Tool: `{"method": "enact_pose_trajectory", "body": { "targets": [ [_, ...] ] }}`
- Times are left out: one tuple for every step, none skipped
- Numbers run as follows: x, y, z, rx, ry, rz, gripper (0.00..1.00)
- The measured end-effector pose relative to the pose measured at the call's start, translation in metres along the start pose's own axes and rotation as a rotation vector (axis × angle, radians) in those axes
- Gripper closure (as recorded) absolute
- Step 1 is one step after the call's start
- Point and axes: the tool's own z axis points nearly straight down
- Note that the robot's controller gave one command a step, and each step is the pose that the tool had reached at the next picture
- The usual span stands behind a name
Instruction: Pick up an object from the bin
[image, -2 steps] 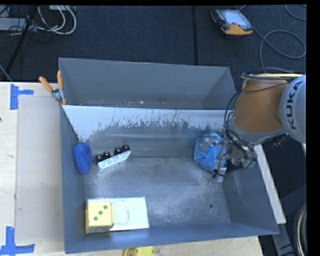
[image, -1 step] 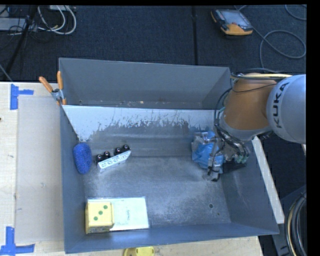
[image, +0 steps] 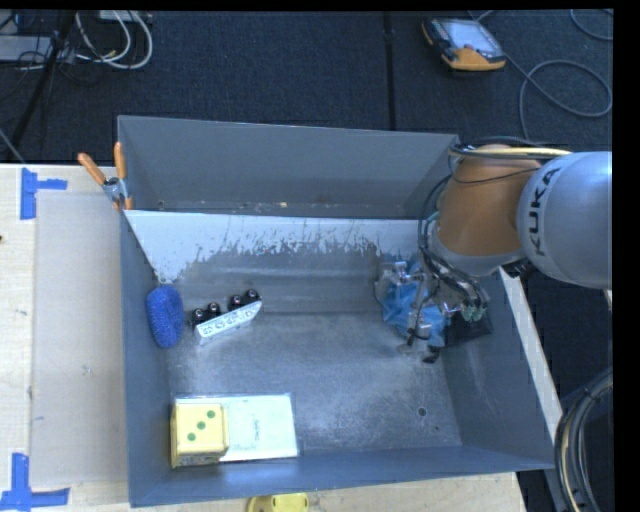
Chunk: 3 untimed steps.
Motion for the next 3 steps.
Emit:
{"method": "enact_pose_trajectory", "body": {
  "targets": [
    [0.03, 0.032, -0.024, -0.001, 0.004, -0.108, 0.0],
    [0.026, 0.031, -0.029, -0.002, 0.0, -0.158, 0.0],
    [0.029, 0.019, -0.076, -0.002, 0.004, -0.311, 0.0]
  ]
}}
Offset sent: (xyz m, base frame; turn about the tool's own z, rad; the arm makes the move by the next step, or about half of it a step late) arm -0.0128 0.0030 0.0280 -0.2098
